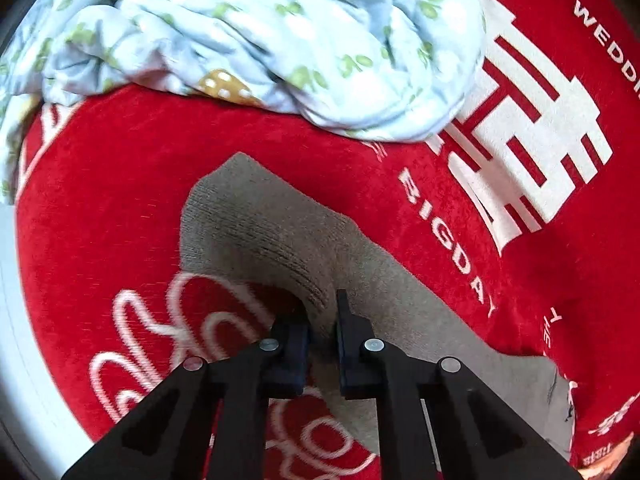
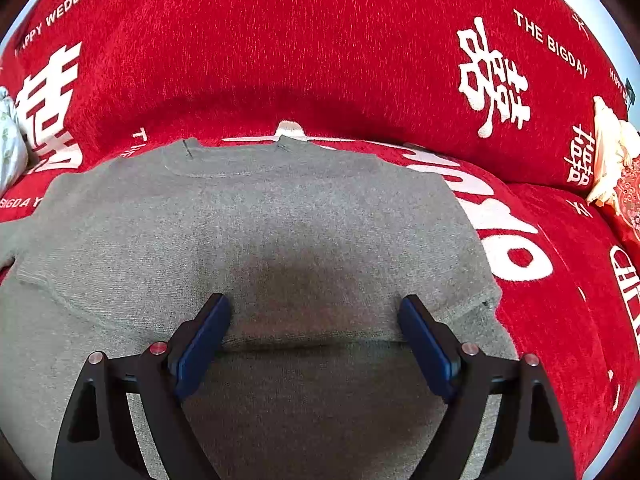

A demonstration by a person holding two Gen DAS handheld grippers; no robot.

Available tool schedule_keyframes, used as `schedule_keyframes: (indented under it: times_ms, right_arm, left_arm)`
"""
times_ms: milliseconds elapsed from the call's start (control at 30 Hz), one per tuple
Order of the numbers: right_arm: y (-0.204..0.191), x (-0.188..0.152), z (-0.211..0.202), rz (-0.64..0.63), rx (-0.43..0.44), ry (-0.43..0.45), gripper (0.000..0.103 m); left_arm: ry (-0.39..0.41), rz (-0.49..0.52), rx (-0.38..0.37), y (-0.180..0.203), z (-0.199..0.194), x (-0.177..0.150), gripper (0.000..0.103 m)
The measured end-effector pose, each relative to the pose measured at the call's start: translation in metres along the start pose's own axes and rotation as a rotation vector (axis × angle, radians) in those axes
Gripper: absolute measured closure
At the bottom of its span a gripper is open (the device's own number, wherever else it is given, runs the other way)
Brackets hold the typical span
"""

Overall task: Fold small clothes
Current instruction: 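Swing the left tool to the other sleeve and grasp its cuff, then lay the held sleeve across the sweater body with the left tool, release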

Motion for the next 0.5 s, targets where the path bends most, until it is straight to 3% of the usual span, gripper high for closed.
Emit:
schedule_keyframes:
  times_ms: [200, 500]
  right_arm:
    - [0.0, 0.0, 0.0, 0.001, 0.002, 0.001, 0.014]
    - [0.001, 0.0, 0.001, 0.012, 0.013, 0.003, 0.014]
  left_arm:
    - [0.1, 0.111, 0.109, 0.019, -0.031, -0.003, 0.091]
    - [0.136, 0.262, 0.096, 0.088, -0.062, -0.028, 0.091]
Point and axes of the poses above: each gripper's, at about its wrist camera, not at the fingertips, and z roughly the way its jaws point, y to its right, x to its top, the point moved 8 cm from there along z, roughly the way its jaws point, and after that the axes turned 9 degrees about -y, right-handed, at the moved point
